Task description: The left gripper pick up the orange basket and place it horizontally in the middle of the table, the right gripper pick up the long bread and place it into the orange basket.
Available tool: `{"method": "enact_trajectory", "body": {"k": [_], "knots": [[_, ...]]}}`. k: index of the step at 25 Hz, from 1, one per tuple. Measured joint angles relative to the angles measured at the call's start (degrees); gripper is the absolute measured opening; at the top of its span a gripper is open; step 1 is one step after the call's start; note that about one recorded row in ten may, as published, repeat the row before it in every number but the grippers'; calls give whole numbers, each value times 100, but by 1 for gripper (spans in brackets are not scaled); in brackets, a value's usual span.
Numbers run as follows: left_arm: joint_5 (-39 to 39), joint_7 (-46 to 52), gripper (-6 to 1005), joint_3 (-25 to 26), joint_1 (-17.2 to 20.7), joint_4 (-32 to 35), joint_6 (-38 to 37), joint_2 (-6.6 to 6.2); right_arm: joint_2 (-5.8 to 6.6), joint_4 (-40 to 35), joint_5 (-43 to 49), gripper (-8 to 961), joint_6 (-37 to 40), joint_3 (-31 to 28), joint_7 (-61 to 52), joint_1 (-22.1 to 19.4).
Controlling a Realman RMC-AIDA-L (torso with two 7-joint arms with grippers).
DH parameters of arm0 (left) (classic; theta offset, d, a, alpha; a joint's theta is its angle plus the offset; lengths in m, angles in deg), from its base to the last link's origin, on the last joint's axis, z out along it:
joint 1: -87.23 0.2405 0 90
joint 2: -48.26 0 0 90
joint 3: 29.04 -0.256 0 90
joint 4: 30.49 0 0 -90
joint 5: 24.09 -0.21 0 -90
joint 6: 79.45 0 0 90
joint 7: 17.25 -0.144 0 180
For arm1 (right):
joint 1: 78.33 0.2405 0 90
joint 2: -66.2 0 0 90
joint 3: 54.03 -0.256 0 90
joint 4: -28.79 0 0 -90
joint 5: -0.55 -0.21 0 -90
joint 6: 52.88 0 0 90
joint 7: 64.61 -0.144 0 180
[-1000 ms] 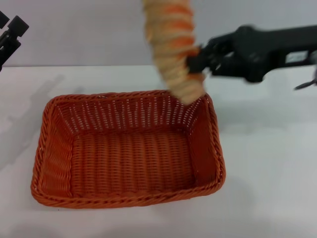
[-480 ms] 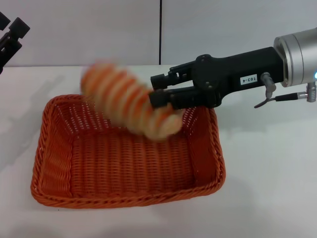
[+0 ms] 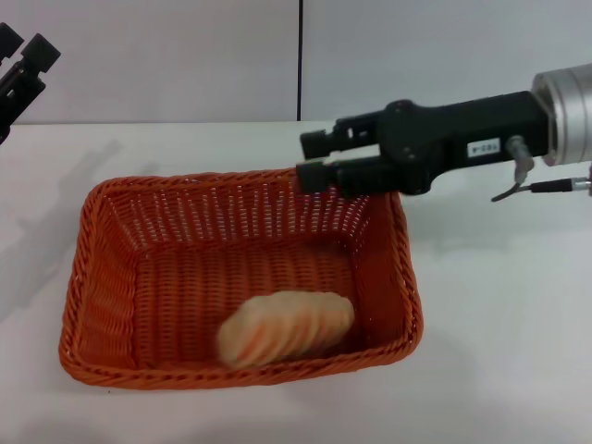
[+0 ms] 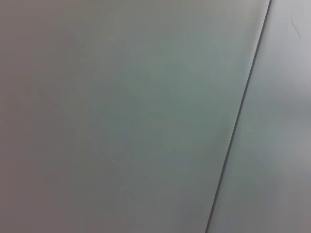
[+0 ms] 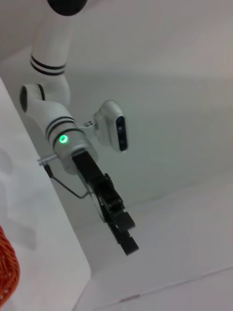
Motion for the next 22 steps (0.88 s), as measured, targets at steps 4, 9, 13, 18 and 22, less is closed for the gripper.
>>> {"method": "enact_trajectory", "body": {"k": [4,9,13,18,22], "knots": [[26,-16,791,24,0,-12,0,0,-27,-29,-33,535,31,-456,148,-206],[34,-129,791,76,-21,-87,15,-3,-37,62,-537,535,95,-1301,745,-763],[38,-316,791,234,-43,-194,24,3,-38,449,-1464,535,103,-2003,1413,-1331],[42,-947,791,800,-98,-563,12,11,-49,1315,-2397,535,60,-3081,2567,-1937],[47,-1562,791,1396,-113,-986,-46,15,-80,2399,-3026,535,70,-4154,3669,-2184]]}}
